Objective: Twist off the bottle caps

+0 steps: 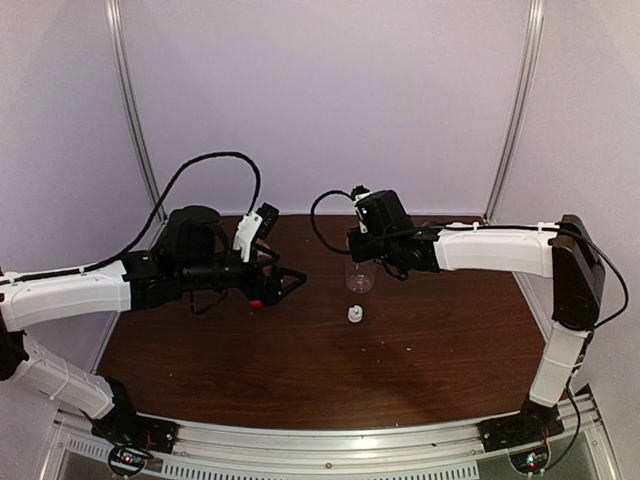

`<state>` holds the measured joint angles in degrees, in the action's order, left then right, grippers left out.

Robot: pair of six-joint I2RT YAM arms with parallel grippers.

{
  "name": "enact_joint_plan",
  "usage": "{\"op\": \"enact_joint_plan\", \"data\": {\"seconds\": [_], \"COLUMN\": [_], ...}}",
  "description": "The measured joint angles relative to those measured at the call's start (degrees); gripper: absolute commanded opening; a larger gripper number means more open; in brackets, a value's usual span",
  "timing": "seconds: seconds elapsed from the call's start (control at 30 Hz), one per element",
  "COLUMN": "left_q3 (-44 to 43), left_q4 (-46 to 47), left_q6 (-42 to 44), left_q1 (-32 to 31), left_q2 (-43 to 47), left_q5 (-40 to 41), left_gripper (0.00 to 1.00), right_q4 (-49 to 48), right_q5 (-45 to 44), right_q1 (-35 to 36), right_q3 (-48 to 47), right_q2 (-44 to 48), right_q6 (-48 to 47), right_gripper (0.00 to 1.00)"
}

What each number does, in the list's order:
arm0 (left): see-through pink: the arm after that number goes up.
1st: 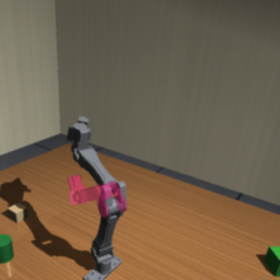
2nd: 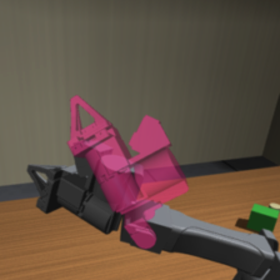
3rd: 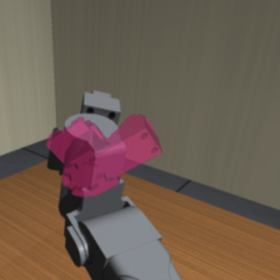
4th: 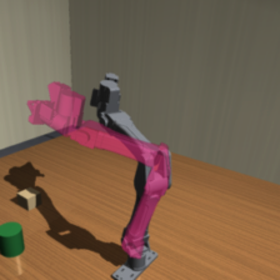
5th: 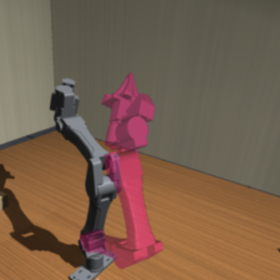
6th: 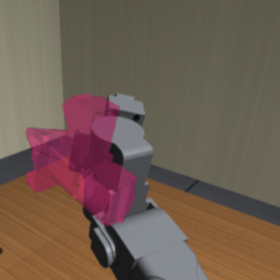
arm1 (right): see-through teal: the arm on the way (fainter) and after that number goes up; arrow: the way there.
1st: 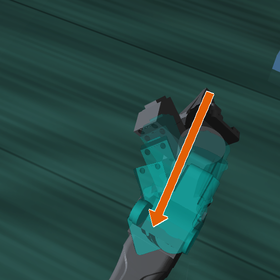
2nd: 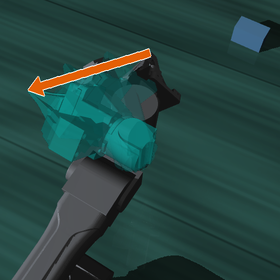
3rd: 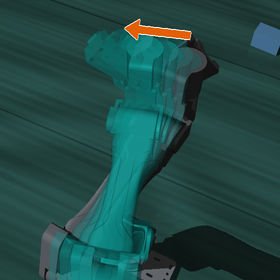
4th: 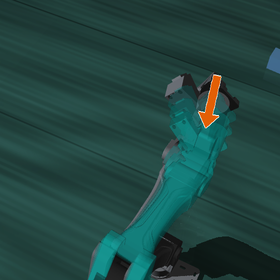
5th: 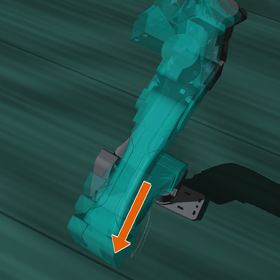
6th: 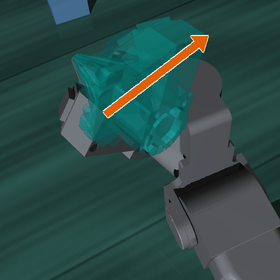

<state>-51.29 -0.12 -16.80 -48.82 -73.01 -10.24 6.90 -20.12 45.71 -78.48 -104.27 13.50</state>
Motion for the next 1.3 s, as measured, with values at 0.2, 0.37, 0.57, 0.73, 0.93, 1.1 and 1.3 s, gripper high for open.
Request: {"op": "enact_joint_plan", "data": {"seconds": [0.2,0.37,0.57,0.73,0.93,1.1,1.3], "left_q3": [0.00,0.00,0.00,0.00,0.00,0.00,0.00], "left_q4": [0.00,0.00,0.00,0.00,0.00,0.00,0.00], "left_q6": [0.00,0.00,0.00,0.00,0.00,0.00,0.00], "left_q1": [0.00,0.00,0.00,0.00,0.00,0.00,0.00], "left_q2": [0.00,0.00,0.00,0.00,0.00,0.00,0.00], "left_q5": [0.02,0.02,0.02,0.02,0.02,0.02,0.02], "left_gripper": [0.98,0.98,0.98,0.98,0.98,0.98,0.98], "right_q4": [-3.82,-5.14,-7.13,-8.90,-9.03,-8.83,-8.74], "right_q5": [-0.52,-0.50,-0.42,-0.39,-0.26,-0.24,0.00], "right_q1": [-0.55,-0.92,-1.09,-1.11,-1.11,-1.11,-1.14], "right_q3": [2.91,4.31,5.92,6.82,6.93,7.17,7.17], "right_q2": [-0.02,-0.02,-0.11,-0.11,-0.11,-0.11,-0.04], "right_q6": [0.37,0.81,1.92,2.19,2.64,2.80,2.91], "right_gripper": [0.04,0.09,0.20,0.35,0.47,0.56,0.69]}}
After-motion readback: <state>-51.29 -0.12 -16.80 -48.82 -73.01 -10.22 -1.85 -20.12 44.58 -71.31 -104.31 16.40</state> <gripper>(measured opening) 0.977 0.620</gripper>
